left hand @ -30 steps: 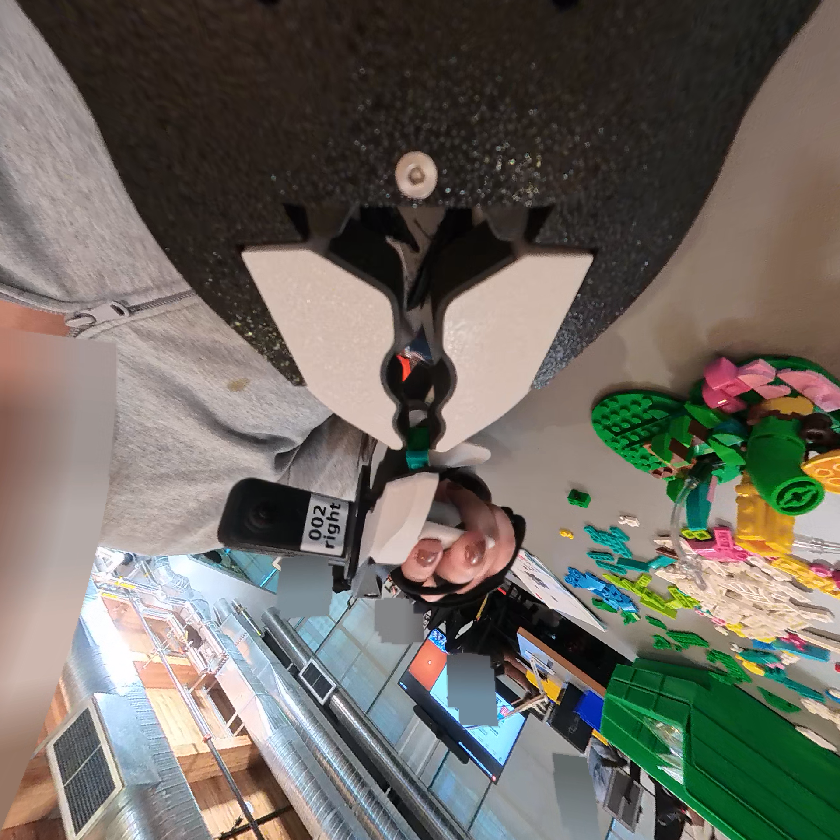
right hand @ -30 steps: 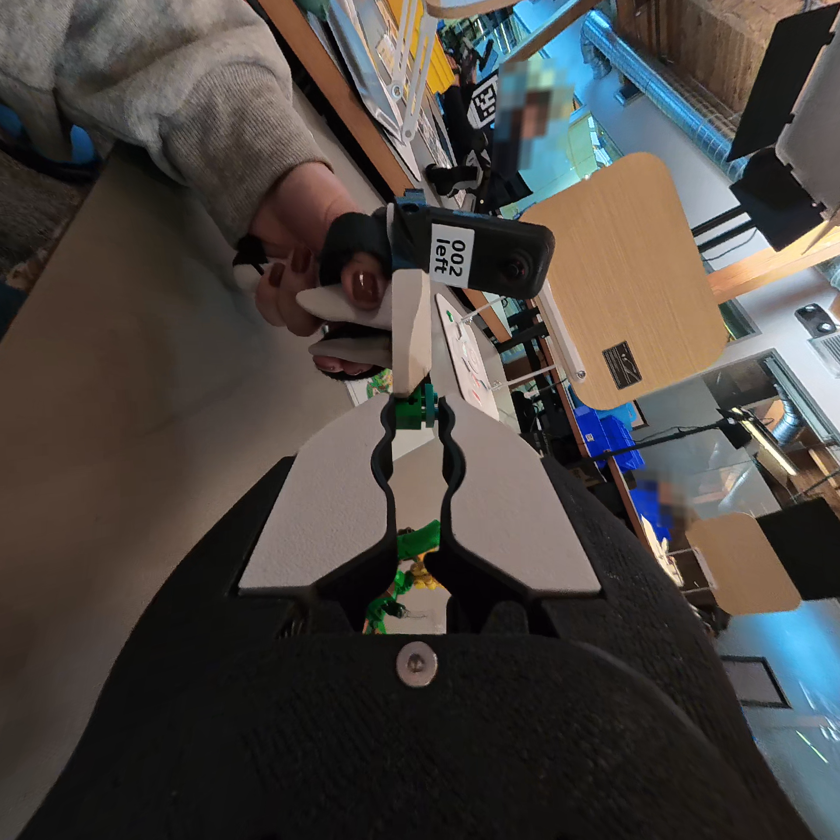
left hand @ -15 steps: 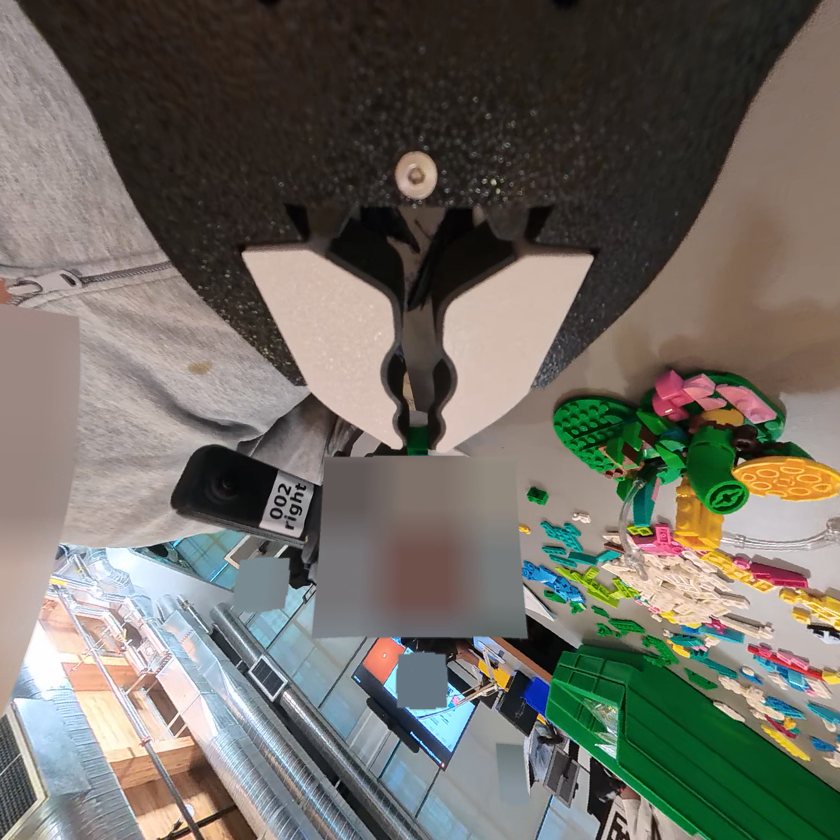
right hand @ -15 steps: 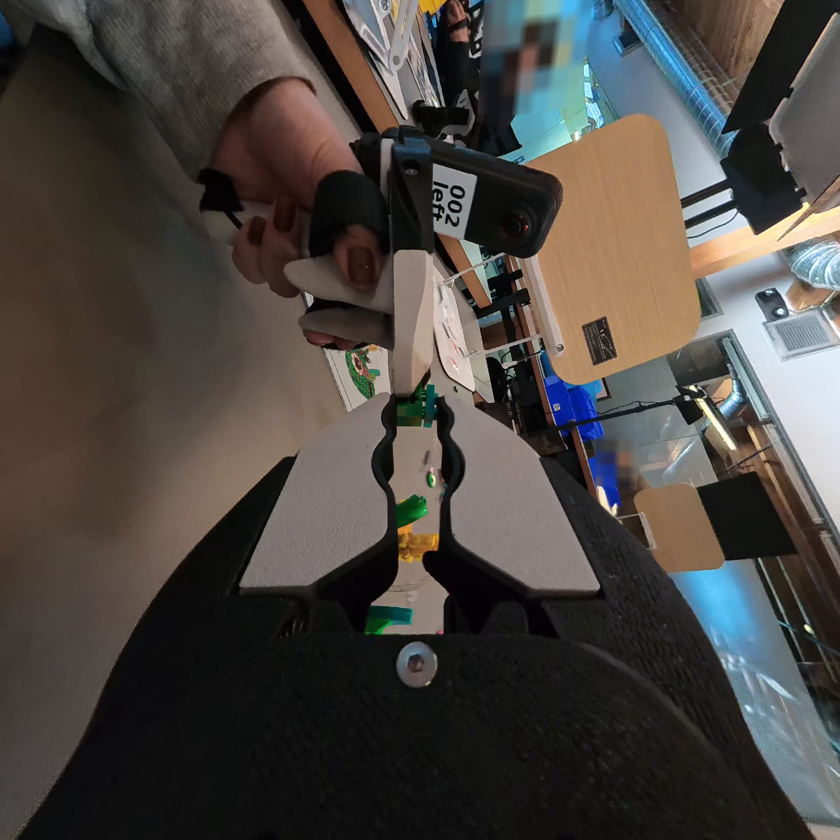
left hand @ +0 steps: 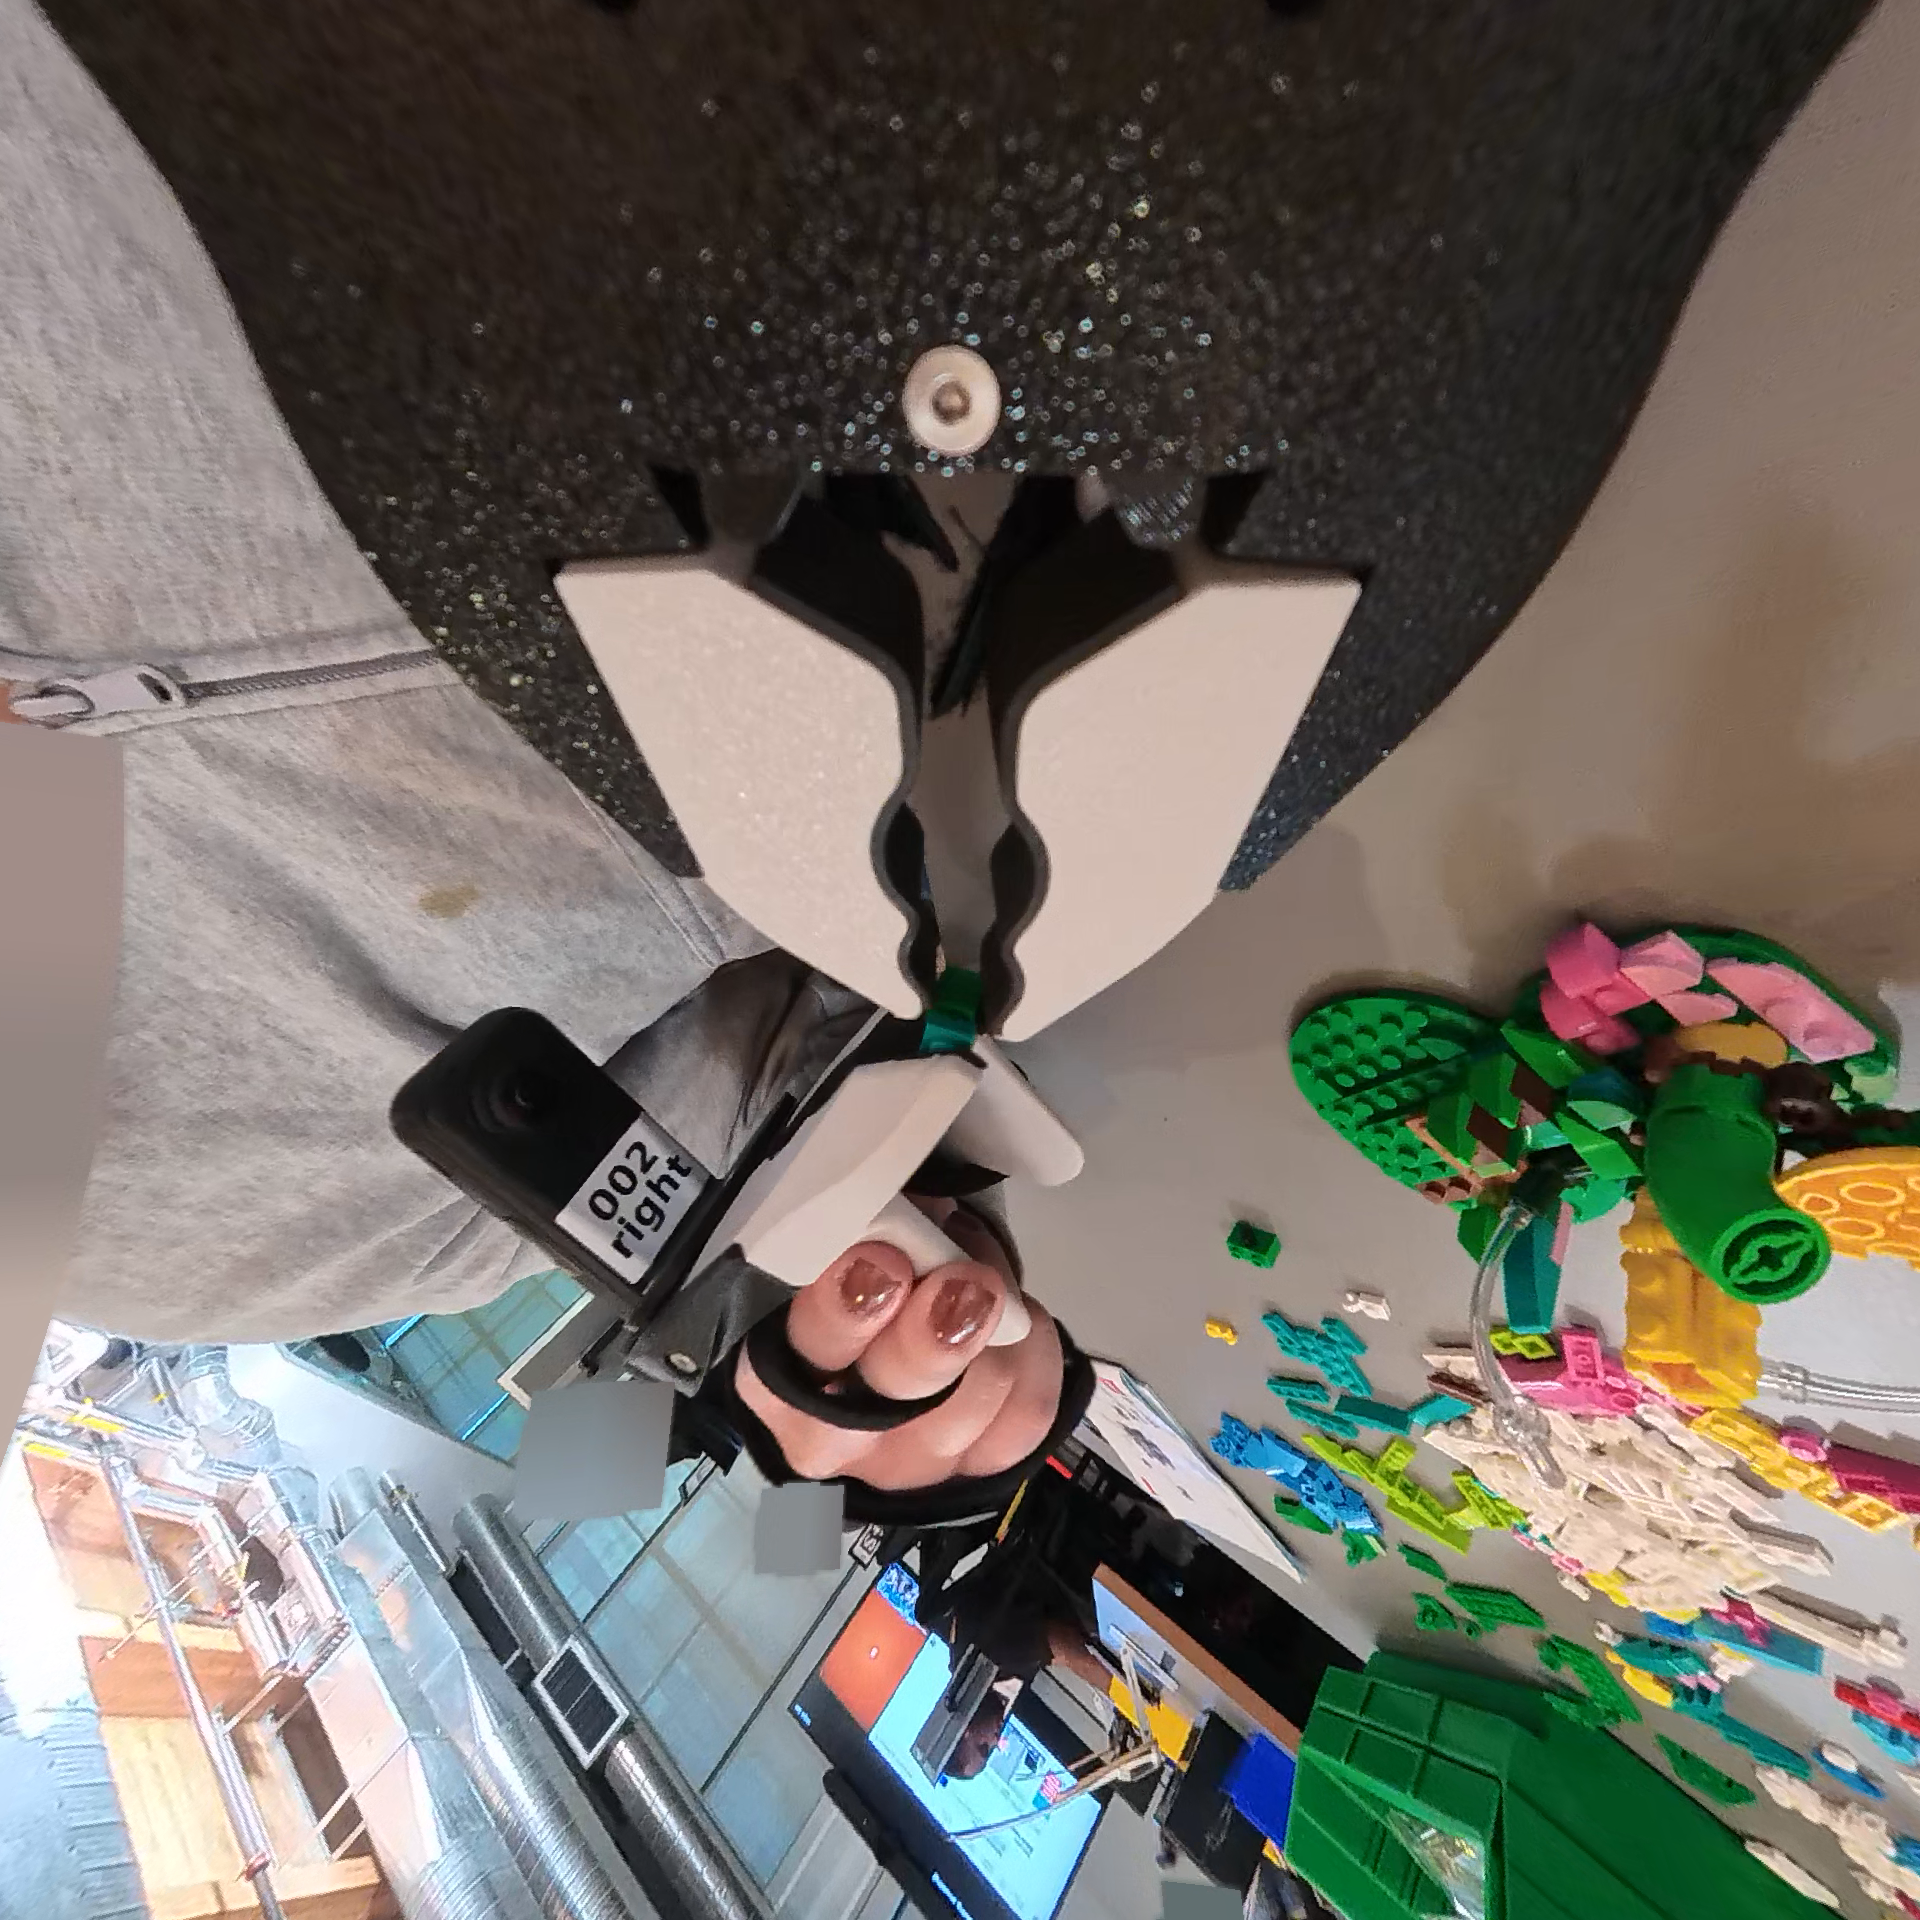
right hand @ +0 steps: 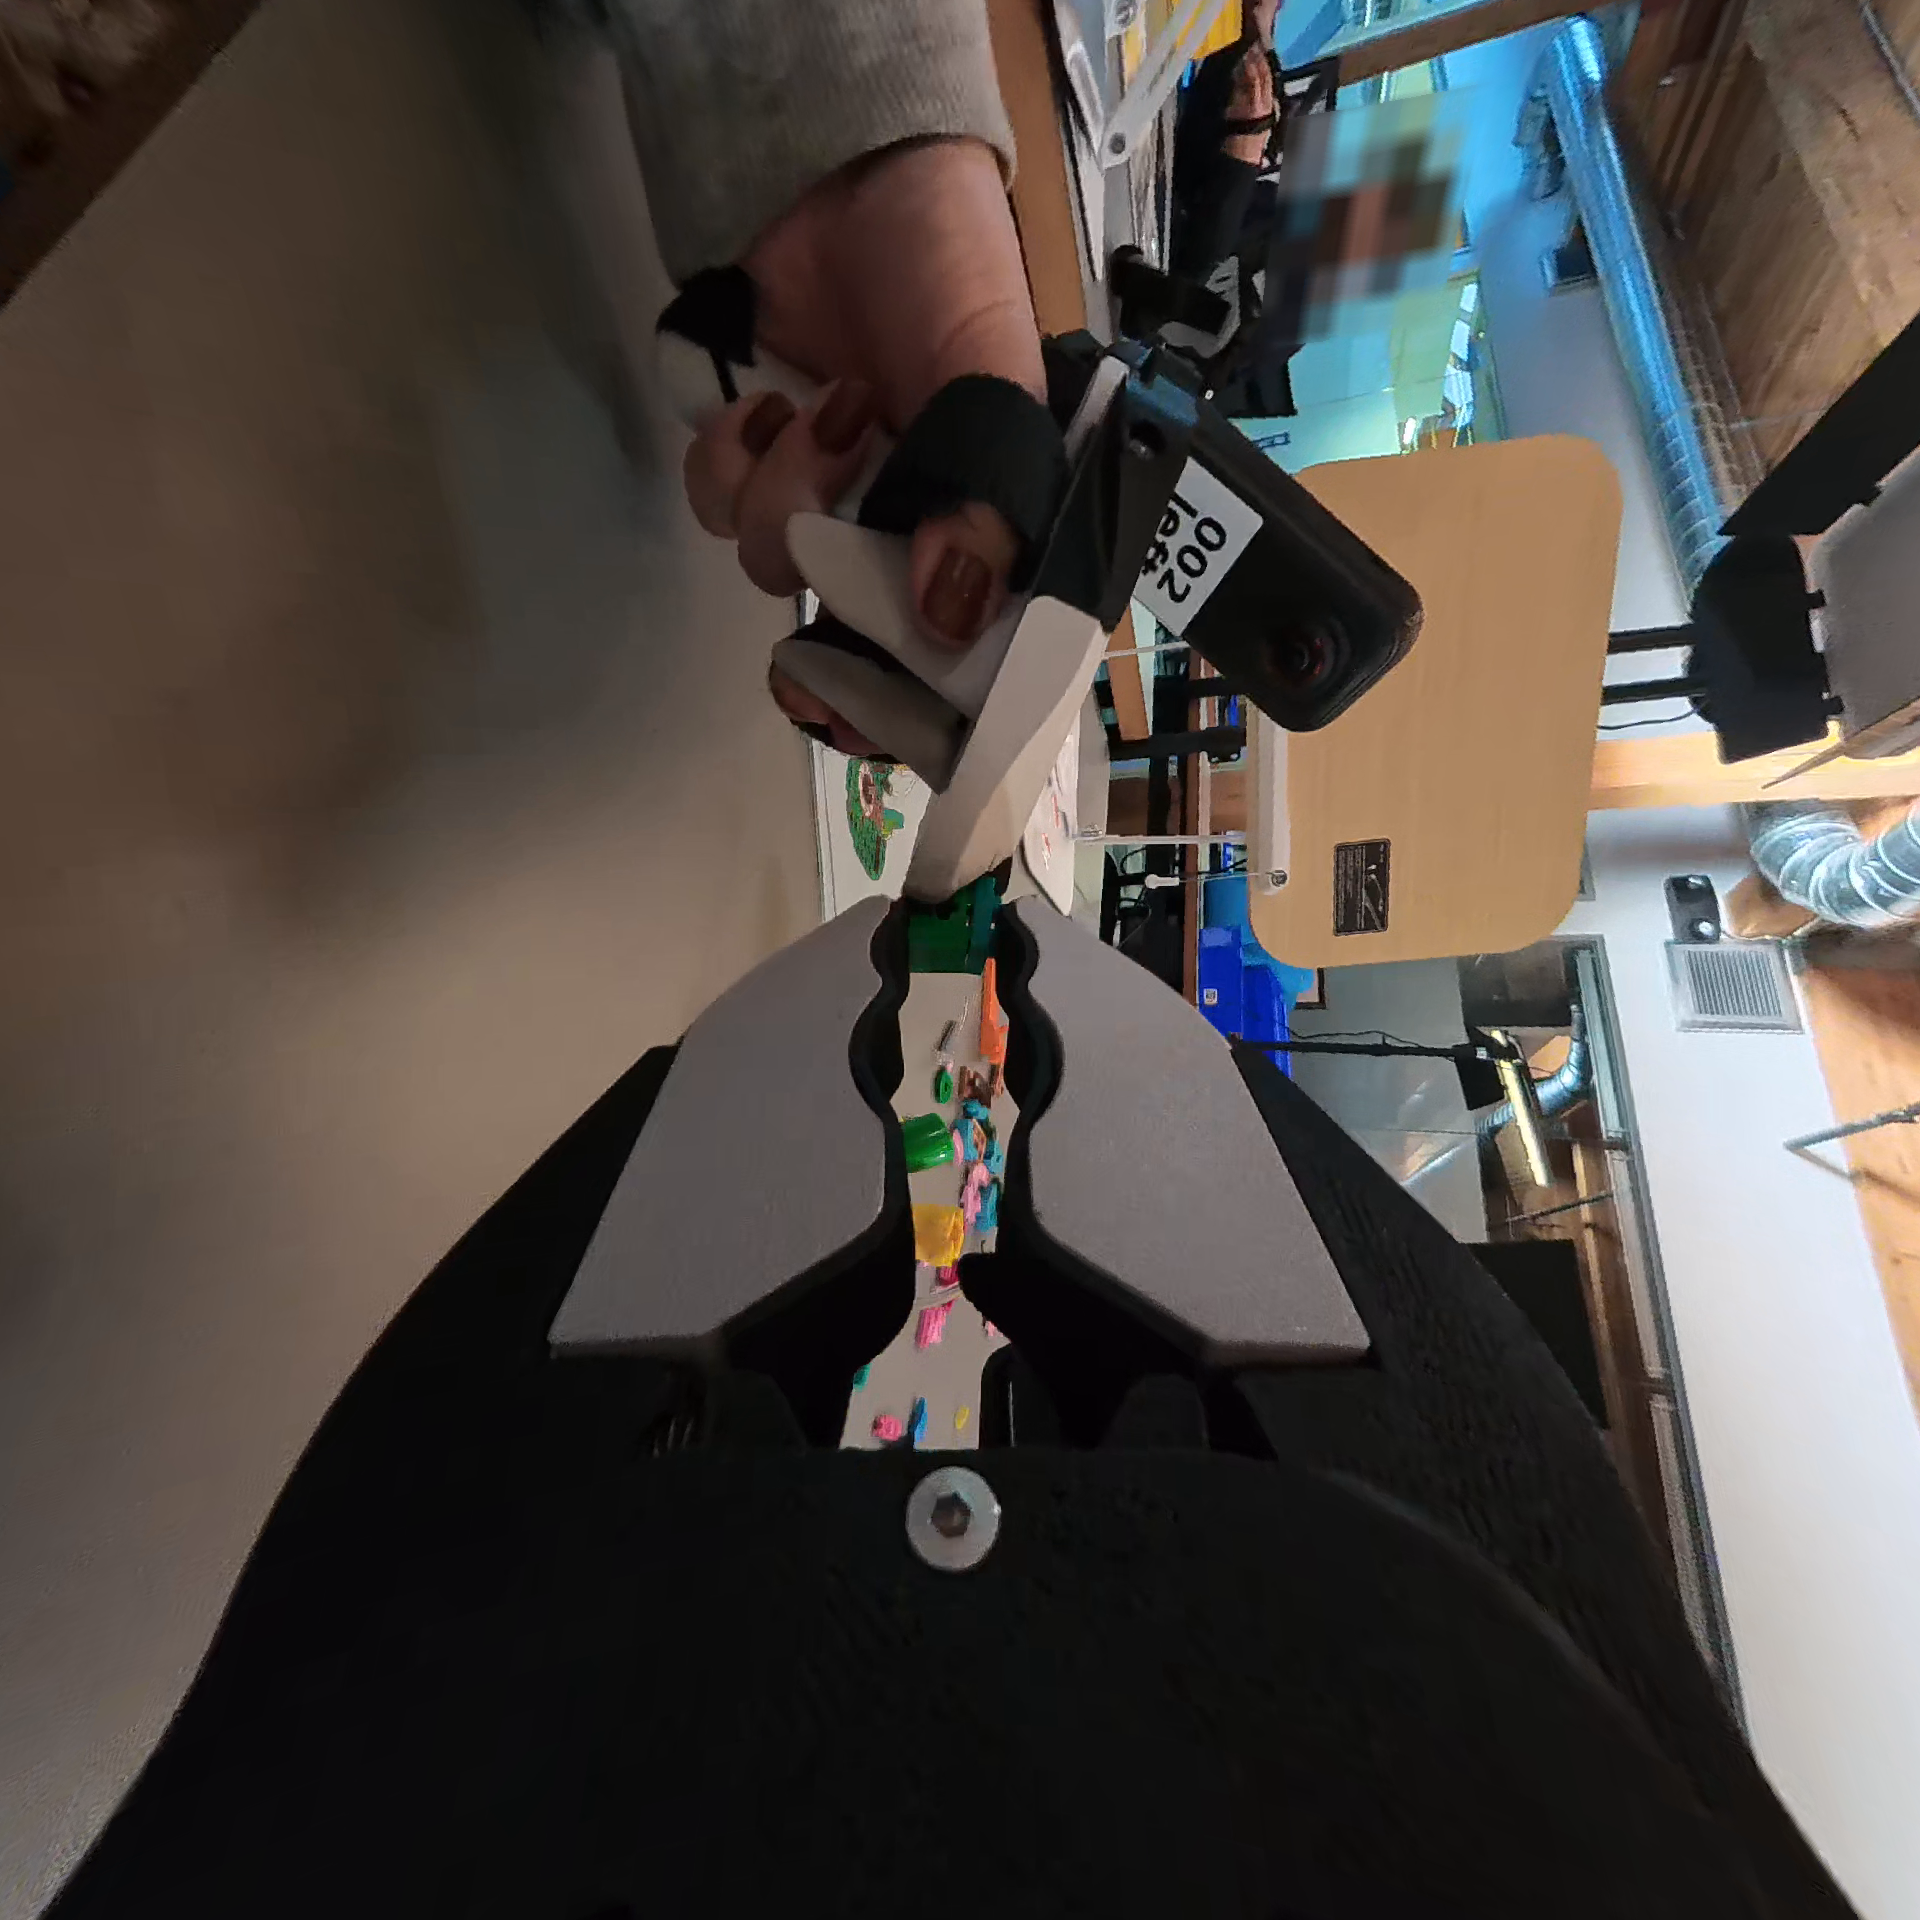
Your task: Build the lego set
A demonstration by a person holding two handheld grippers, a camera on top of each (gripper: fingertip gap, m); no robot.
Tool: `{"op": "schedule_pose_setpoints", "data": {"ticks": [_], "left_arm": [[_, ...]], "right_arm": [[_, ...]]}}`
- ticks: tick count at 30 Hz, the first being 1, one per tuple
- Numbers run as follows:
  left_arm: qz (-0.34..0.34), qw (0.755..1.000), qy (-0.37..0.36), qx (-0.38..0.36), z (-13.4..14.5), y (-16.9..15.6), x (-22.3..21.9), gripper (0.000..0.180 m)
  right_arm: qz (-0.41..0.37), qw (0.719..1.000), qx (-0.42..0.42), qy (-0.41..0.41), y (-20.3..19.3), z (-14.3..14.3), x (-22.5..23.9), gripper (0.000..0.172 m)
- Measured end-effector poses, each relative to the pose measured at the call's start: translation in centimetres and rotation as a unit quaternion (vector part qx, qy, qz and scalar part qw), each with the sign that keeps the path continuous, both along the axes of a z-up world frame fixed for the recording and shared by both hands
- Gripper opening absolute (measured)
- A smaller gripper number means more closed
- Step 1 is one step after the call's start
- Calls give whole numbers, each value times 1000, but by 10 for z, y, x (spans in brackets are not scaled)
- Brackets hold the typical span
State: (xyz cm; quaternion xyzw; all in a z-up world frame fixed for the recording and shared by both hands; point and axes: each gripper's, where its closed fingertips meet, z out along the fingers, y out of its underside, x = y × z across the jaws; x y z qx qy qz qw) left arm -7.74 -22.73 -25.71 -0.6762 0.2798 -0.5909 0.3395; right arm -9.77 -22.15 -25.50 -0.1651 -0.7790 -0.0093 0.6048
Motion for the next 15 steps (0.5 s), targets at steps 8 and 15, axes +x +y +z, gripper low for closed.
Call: {"op": "schedule_pose_setpoints", "data": {"ticks": [8, 15], "left_arm": [[-12, 999, -31, -18, 10, -3, -1, 7], [-27, 997, -48, -53, 7, -5, 1, 7]], "right_arm": [[14, 986, -163, 33, -3, 9, -1, 15], [32, 987, -153, 44, -6, 6, -2, 16]]}}
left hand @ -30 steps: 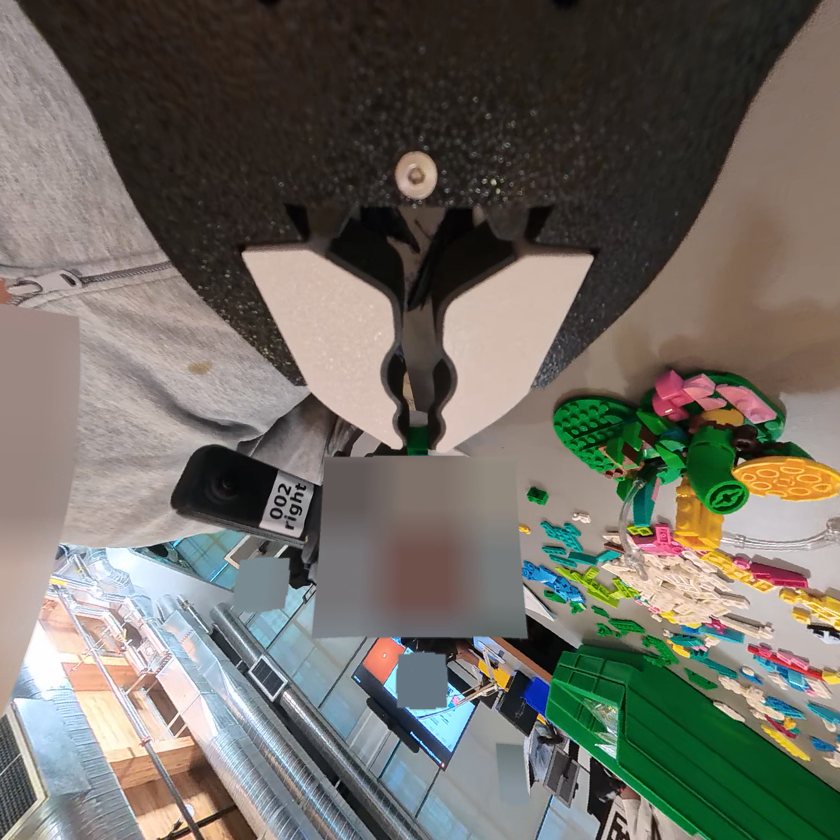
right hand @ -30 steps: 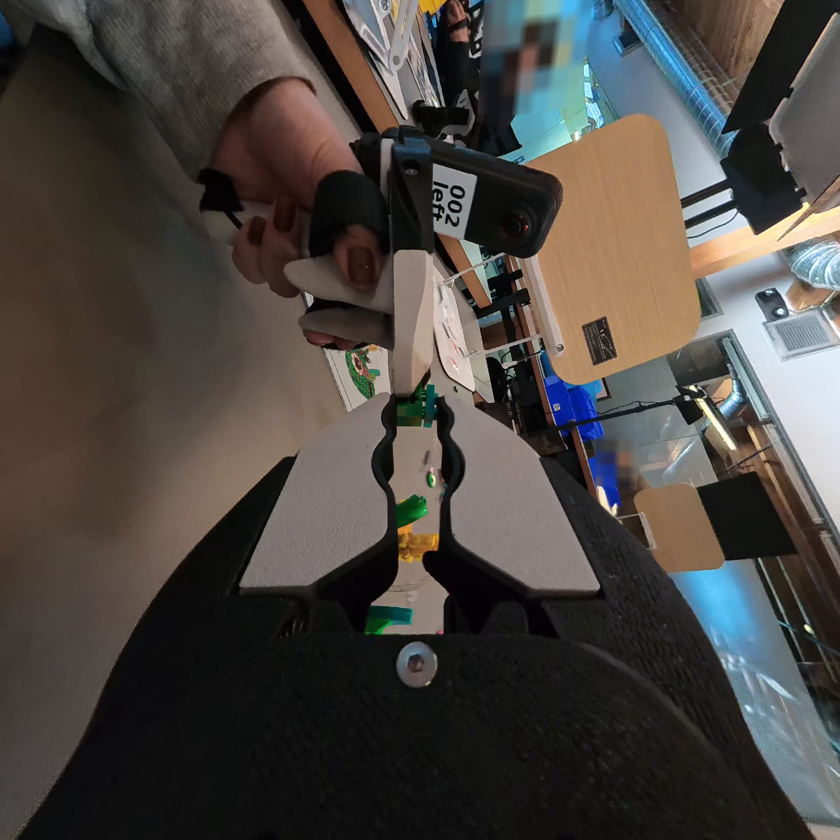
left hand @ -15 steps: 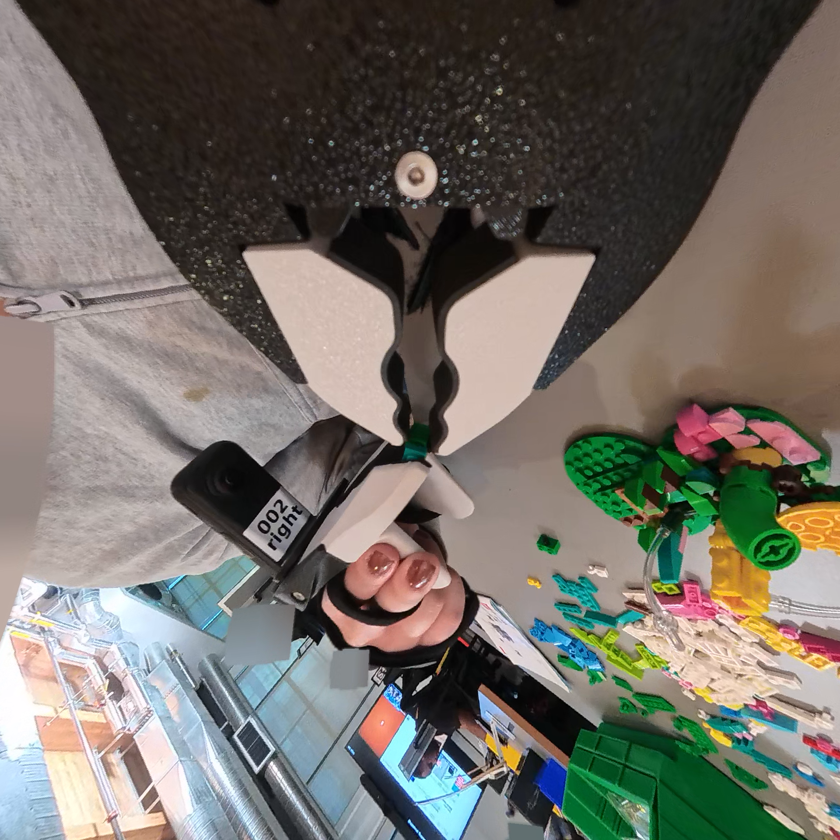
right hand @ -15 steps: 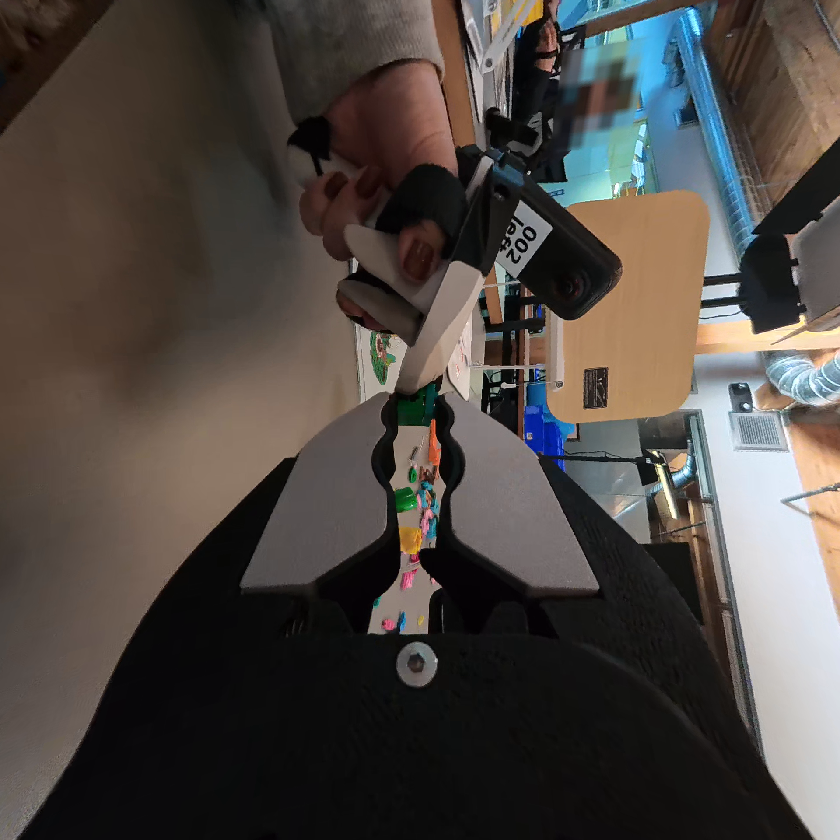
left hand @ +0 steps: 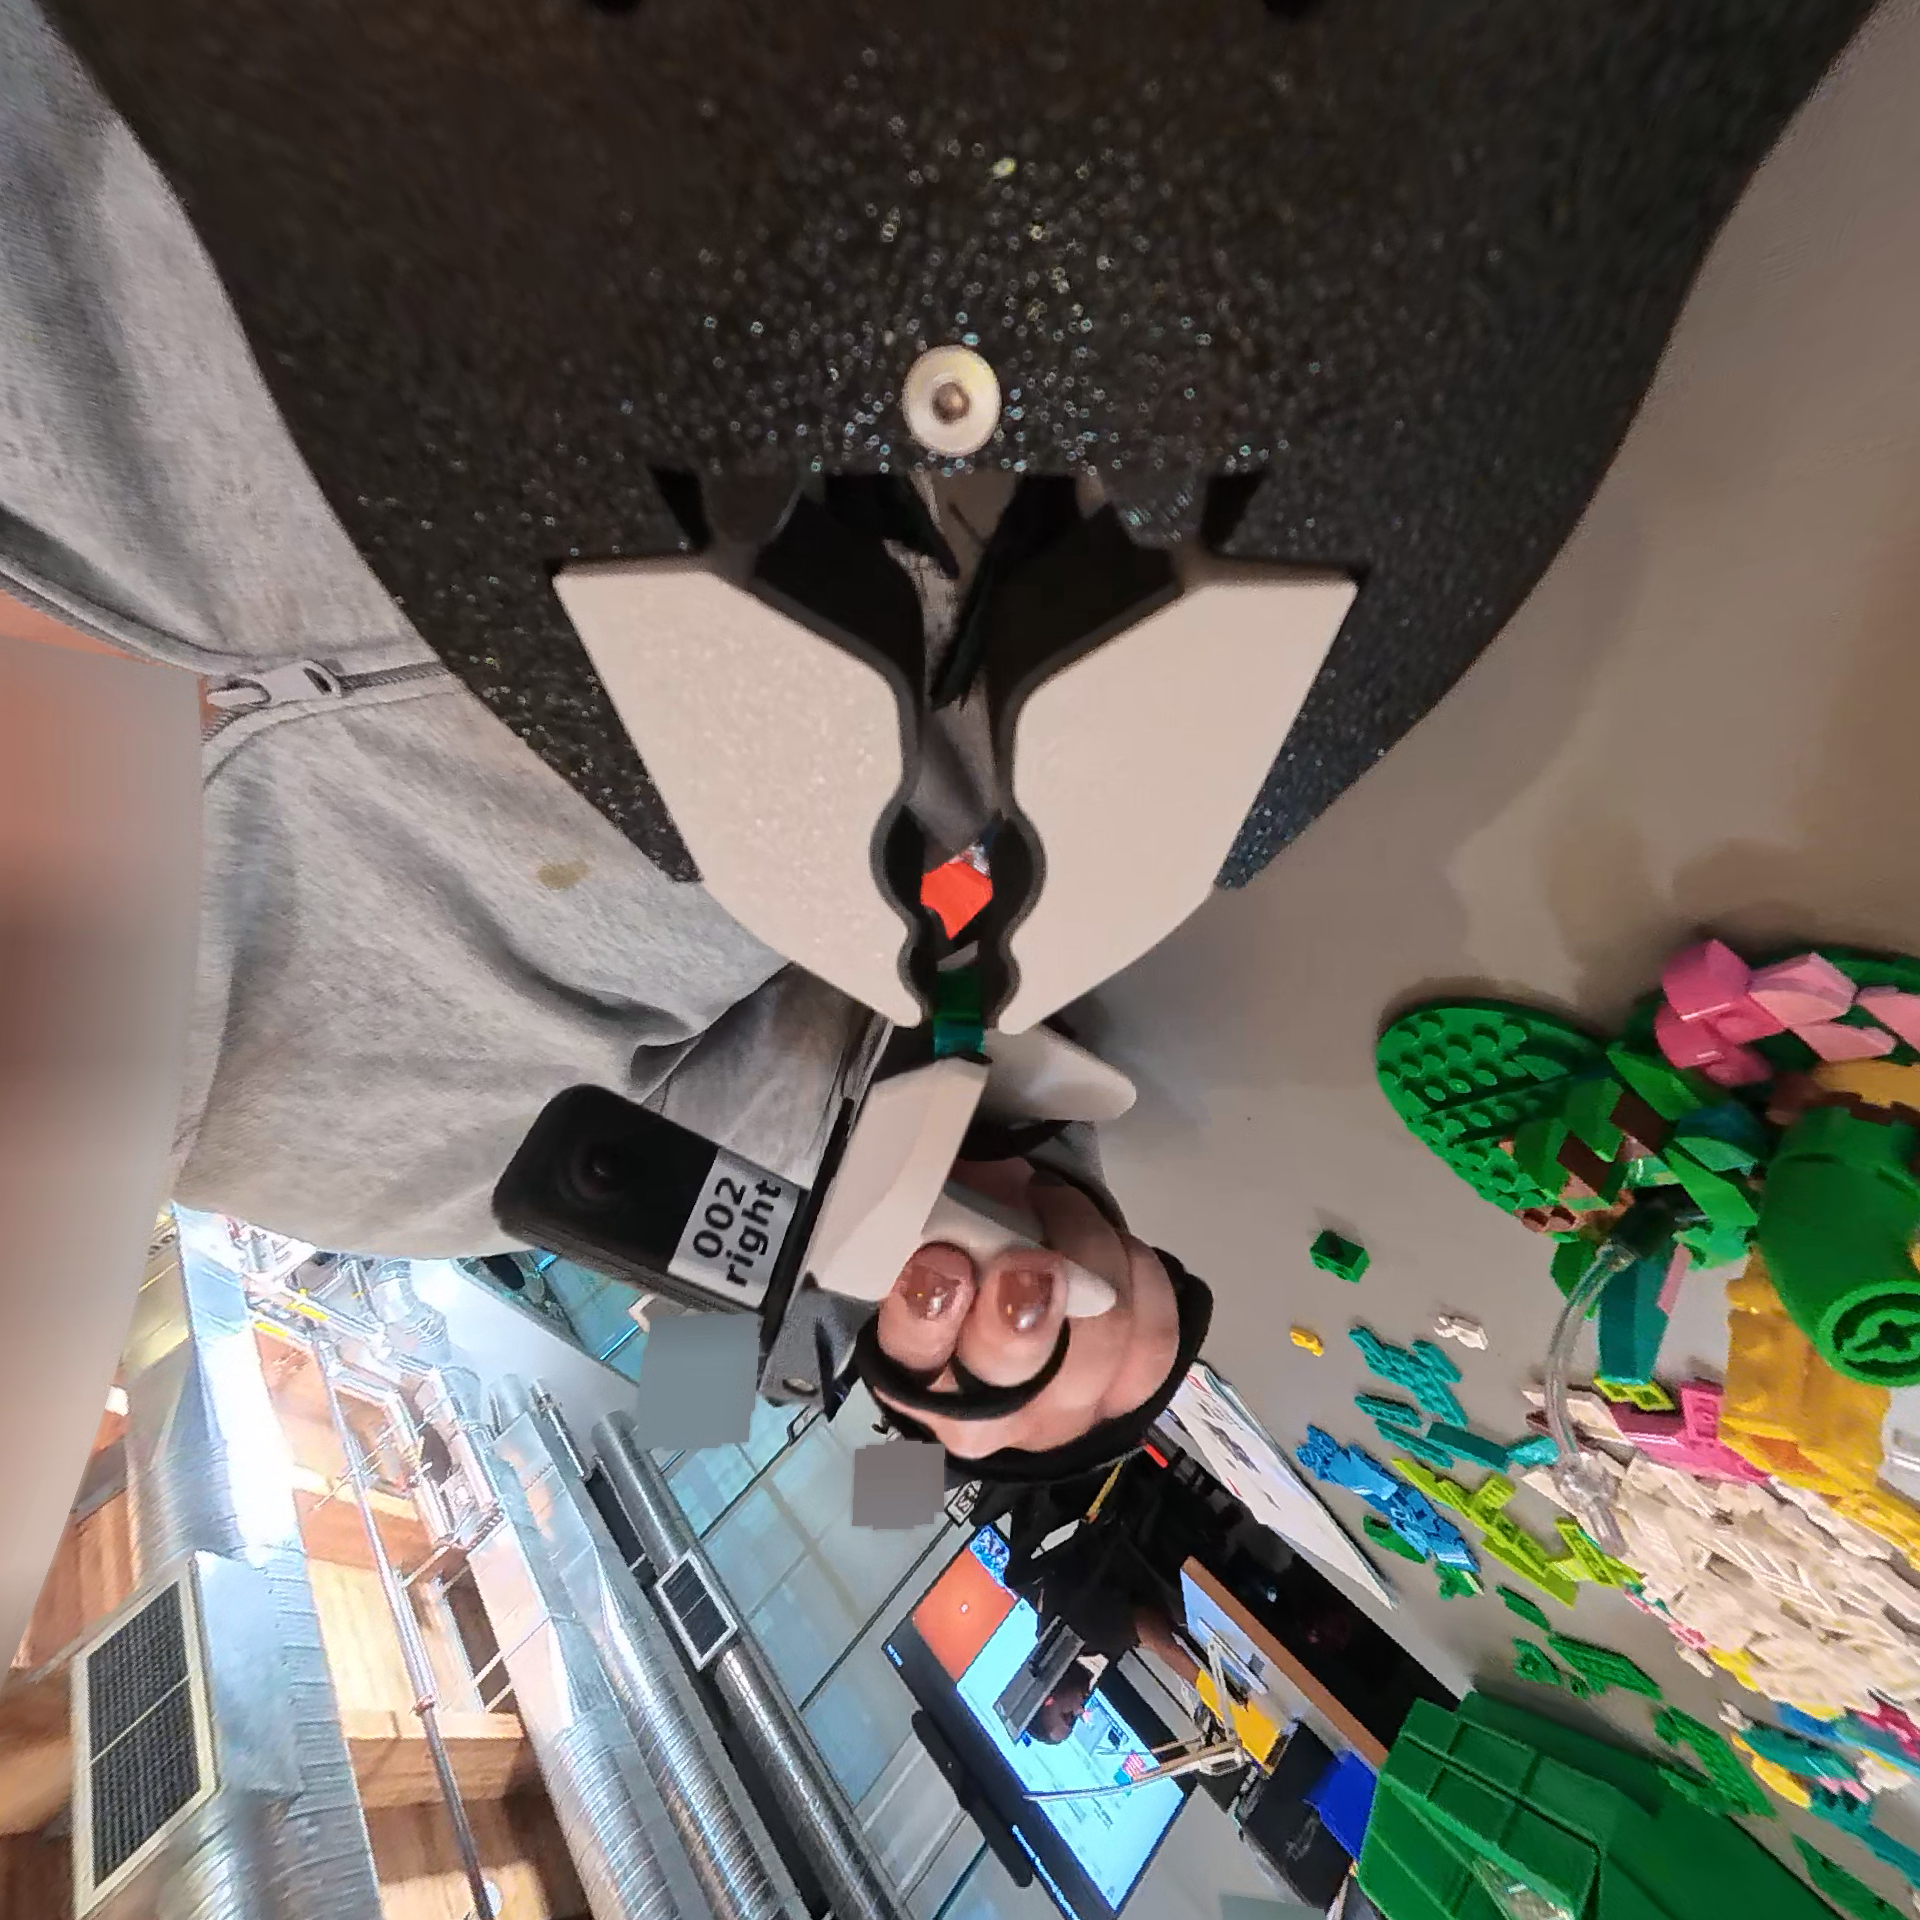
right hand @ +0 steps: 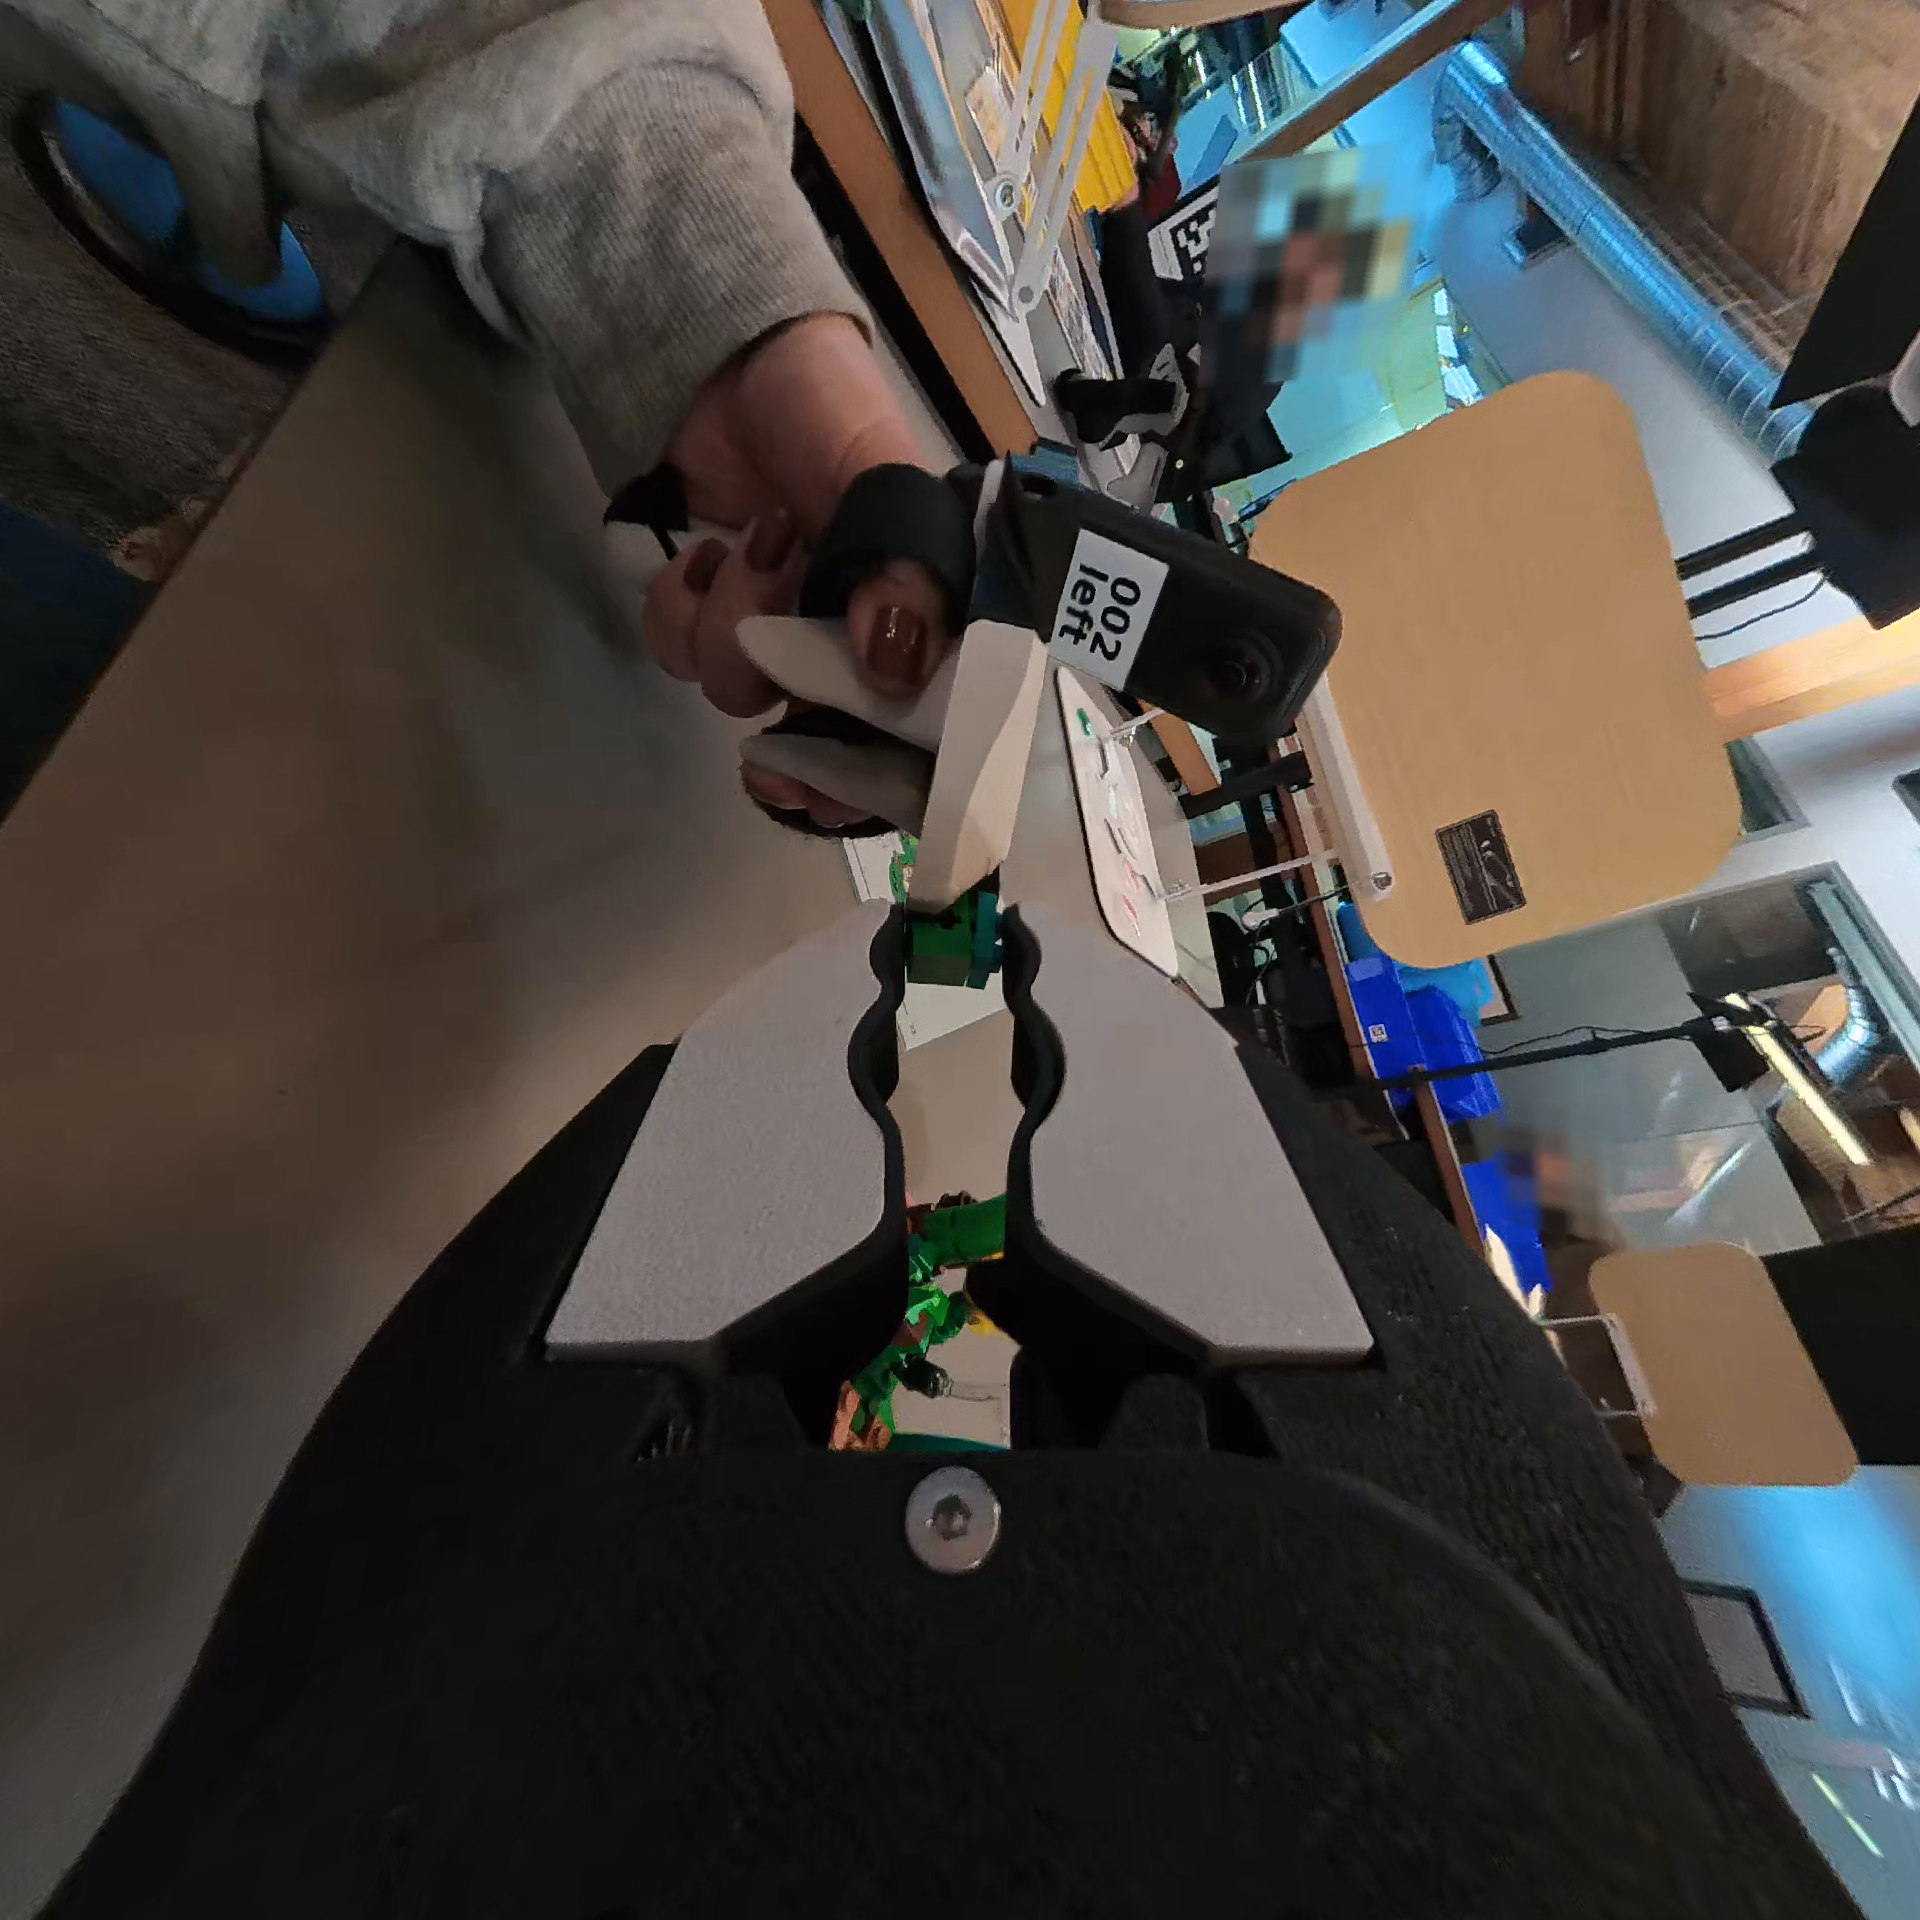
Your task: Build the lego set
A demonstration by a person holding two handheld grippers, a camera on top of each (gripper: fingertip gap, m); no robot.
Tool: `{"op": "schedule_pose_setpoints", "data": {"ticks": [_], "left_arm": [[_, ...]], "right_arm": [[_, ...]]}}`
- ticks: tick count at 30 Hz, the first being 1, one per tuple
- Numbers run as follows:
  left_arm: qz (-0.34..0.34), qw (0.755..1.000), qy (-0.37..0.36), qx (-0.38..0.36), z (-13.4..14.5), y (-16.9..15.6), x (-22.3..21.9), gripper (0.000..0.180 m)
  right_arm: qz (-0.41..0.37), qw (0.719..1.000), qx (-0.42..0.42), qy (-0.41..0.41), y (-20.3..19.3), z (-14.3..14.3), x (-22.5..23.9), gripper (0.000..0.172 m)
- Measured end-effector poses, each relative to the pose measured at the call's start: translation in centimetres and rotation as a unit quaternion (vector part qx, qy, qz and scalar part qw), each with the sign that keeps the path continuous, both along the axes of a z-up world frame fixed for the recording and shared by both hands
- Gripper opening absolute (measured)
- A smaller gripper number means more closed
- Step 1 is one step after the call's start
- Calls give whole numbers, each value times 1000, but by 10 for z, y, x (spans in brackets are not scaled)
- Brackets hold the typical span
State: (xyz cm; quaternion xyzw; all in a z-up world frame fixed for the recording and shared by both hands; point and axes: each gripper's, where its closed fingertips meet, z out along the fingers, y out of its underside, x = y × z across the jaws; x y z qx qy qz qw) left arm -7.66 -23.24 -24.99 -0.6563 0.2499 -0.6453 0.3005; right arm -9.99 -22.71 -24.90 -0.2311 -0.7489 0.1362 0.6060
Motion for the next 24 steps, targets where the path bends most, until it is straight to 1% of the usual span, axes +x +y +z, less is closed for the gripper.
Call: {"op": "schedule_pose_setpoints", "data": {"ticks": [6, 11, 14, 16, 18, 19, 20, 22, 24], "left_arm": [[-1, 1000, 13, 11, -1, -1, 1, 7], [-5, 999, 29, 14, -6, -3, 3, 7], [-2, 1000, 14, 11, -3, -1, 3, 8], [7, 1000, 0, 26, 3, 0, 2, 8], [16, 998, 7, 62, 8, 1, 0, 13], [22, 996, 27, 86, 7, 1, -1, 22], [27, 992, 49, 115, 6, 1, -3, 28], [59, 976, 80, 195, 8, 5, -7, 33], [102, 951, 93, 277, 18, 9, -12, 29]], "right_arm": [[11, 999, -39, -10, -1, -1, 1, 15], [12, 999, -5, -29, -3, -5, 2, 15], [5, 999, 9, -30, -2, -4, 2, 14], [2, 1000, -24, -17, -1, 1, 1, 15], [0, 997, -82, -4, 1, 7, 0, 15], [-4, 994, -111, 2, 3, 9, 0, 15], [-4, 990, -137, 7, 5, 11, -1, 15], [0, 983, -183, 16, 8, 15, 0, 15], [4, 977, -212, 18, 10, 17, 2, 15]]}}
